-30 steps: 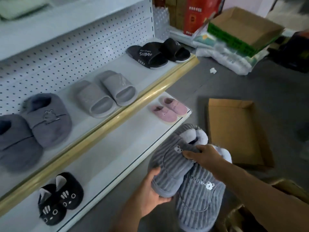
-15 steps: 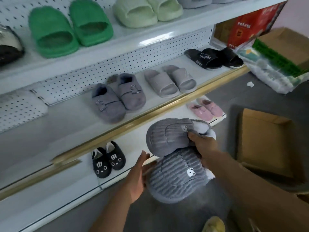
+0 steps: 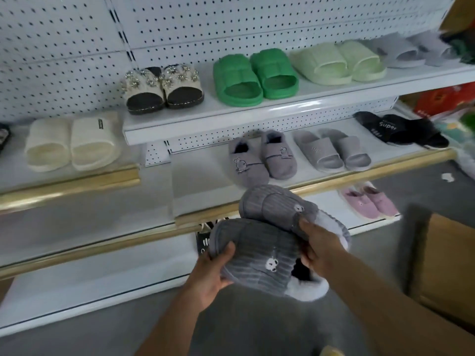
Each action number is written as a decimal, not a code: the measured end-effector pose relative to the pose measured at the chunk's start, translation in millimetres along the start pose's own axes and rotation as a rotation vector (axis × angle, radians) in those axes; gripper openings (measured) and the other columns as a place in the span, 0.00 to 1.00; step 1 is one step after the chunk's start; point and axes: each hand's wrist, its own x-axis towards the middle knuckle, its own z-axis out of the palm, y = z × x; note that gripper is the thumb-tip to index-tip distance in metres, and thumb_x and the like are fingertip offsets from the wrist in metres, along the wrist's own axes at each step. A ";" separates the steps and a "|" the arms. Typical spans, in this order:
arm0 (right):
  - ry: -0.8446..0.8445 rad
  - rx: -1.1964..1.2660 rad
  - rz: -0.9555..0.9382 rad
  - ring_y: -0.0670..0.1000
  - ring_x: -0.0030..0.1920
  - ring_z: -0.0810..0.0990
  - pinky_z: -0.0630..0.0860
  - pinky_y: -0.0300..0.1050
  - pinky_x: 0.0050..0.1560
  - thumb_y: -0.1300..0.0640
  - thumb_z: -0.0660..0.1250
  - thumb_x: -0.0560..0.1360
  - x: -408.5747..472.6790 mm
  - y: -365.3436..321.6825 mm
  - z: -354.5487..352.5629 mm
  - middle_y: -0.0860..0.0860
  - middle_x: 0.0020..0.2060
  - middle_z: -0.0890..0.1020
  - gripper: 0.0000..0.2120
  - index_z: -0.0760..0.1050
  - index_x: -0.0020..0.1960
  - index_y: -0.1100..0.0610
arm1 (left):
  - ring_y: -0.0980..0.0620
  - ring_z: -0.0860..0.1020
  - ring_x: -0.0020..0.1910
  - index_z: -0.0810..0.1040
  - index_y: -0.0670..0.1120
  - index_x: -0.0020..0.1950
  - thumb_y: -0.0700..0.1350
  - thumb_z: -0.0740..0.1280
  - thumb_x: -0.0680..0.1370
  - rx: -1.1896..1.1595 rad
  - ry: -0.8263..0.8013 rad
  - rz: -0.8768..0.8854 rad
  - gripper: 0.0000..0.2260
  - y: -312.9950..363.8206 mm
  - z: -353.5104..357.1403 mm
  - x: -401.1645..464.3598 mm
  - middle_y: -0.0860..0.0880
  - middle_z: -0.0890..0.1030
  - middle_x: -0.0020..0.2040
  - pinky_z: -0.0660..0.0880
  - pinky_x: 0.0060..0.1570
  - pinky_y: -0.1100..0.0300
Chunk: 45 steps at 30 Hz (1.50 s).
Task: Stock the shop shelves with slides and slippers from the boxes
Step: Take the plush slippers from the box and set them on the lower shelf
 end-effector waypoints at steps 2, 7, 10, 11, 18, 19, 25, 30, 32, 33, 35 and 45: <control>-0.058 -0.060 0.003 0.55 0.44 0.78 0.73 0.45 0.35 0.44 0.71 0.73 -8.5 0.3 9.6 0.55 0.47 0.80 0.18 0.75 0.55 0.56 | 0.43 0.80 0.60 0.72 0.44 0.68 0.51 0.74 0.72 -0.024 -0.009 0.005 0.28 2.5 -11.1 -5.2 0.43 0.82 0.60 0.74 0.61 0.40; -0.232 -0.064 0.050 0.59 0.52 0.79 0.76 0.54 0.47 0.46 0.67 0.77 -13.0 -6.8 31.6 0.57 0.56 0.79 0.19 0.71 0.64 0.54 | 0.40 0.78 0.62 0.72 0.42 0.69 0.54 0.79 0.65 -0.098 -0.038 -0.010 0.36 0.8 -21.3 -7.9 0.40 0.80 0.63 0.69 0.65 0.35; -0.337 -0.095 0.035 0.57 0.50 0.79 0.76 0.53 0.46 0.47 0.66 0.78 -5.5 -16.4 41.0 0.54 0.52 0.79 0.16 0.71 0.62 0.52 | 0.38 0.77 0.64 0.70 0.42 0.71 0.55 0.82 0.62 -0.144 -0.059 -0.011 0.42 -3.4 -21.7 -2.9 0.39 0.78 0.65 0.68 0.66 0.35; -0.363 -0.118 0.032 0.56 0.48 0.79 0.76 0.51 0.43 0.47 0.66 0.78 -2.7 -20.3 43.0 0.54 0.50 0.79 0.14 0.72 0.60 0.53 | 0.38 0.77 0.64 0.70 0.42 0.71 0.54 0.82 0.62 -0.160 -0.069 -0.011 0.42 -4.7 -20.3 -0.4 0.39 0.78 0.65 0.69 0.66 0.35; -0.524 -0.247 -0.024 0.58 0.47 0.83 0.80 0.51 0.42 0.49 0.67 0.77 26.2 -39.8 59.3 0.56 0.48 0.84 0.12 0.77 0.56 0.54 | 0.41 0.80 0.60 0.73 0.45 0.68 0.52 0.85 0.54 -0.201 0.008 -0.068 0.46 -18.0 -11.8 19.2 0.42 0.81 0.62 0.76 0.58 0.40; -0.531 -0.285 -0.051 0.60 0.50 0.83 0.81 0.55 0.48 0.49 0.67 0.77 31.6 -41.3 64.6 0.57 0.51 0.84 0.14 0.77 0.59 0.55 | 0.42 0.81 0.59 0.73 0.46 0.68 0.54 0.85 0.52 -0.163 0.017 -0.084 0.46 -18.4 -10.4 21.4 0.44 0.82 0.61 0.77 0.57 0.42; -0.509 -0.577 -0.232 0.59 0.47 0.83 0.79 0.53 0.54 0.52 0.69 0.75 42.4 -58.3 113.3 0.58 0.48 0.84 0.12 0.79 0.54 0.58 | 0.48 0.80 0.58 0.73 0.57 0.64 0.66 0.80 0.50 -0.039 0.167 -0.069 0.44 -9.7 -10.8 31.1 0.52 0.81 0.61 0.80 0.41 0.57; -0.668 -0.905 -0.464 0.51 0.36 0.79 0.74 0.42 0.40 0.52 0.69 0.72 38.5 -66.8 163.1 0.52 0.36 0.82 0.07 0.79 0.38 0.55 | 0.46 0.79 0.50 0.67 0.53 0.69 0.56 0.79 0.65 -0.357 0.468 0.175 0.37 8.9 -59.6 51.8 0.49 0.82 0.52 0.75 0.49 0.49; -0.732 -1.059 -0.556 0.49 0.33 0.74 0.68 0.43 0.38 0.48 0.70 0.68 40.1 -66.6 183.9 0.49 0.29 0.76 0.11 0.75 0.31 0.51 | 0.48 0.78 0.44 0.69 0.52 0.69 0.46 0.68 0.78 -0.377 0.497 0.251 0.20 21.9 -81.1 56.8 0.50 0.83 0.44 0.75 0.44 0.52; -0.753 -1.139 -0.593 0.48 0.32 0.73 0.67 0.44 0.38 0.45 0.70 0.67 42.4 -65.4 195.6 0.48 0.27 0.74 0.13 0.73 0.29 0.51 | 0.49 0.78 0.42 0.71 0.52 0.67 0.45 0.66 0.79 -0.346 0.494 0.256 0.17 28.8 -92.1 59.1 0.50 0.83 0.42 0.74 0.41 0.53; -0.752 -1.289 -0.672 0.47 0.30 0.72 0.66 0.41 0.35 0.44 0.69 0.67 47.0 -61.1 220.1 0.45 0.25 0.72 0.15 0.72 0.27 0.50 | 0.48 0.78 0.42 0.75 0.52 0.64 0.46 0.68 0.78 -0.224 0.458 0.240 0.14 42.0 -114.1 65.5 0.49 0.82 0.42 0.74 0.40 0.54; -0.611 -1.580 -1.027 0.49 0.41 0.77 0.63 0.45 0.41 0.43 0.64 0.72 80.3 -60.0 349.1 0.47 0.35 0.78 0.13 0.72 0.35 0.51 | 0.45 0.80 0.49 0.78 0.52 0.55 0.40 0.69 0.78 -0.120 0.410 0.114 0.09 89.7 -205.5 128.3 0.46 0.82 0.50 0.79 0.43 0.53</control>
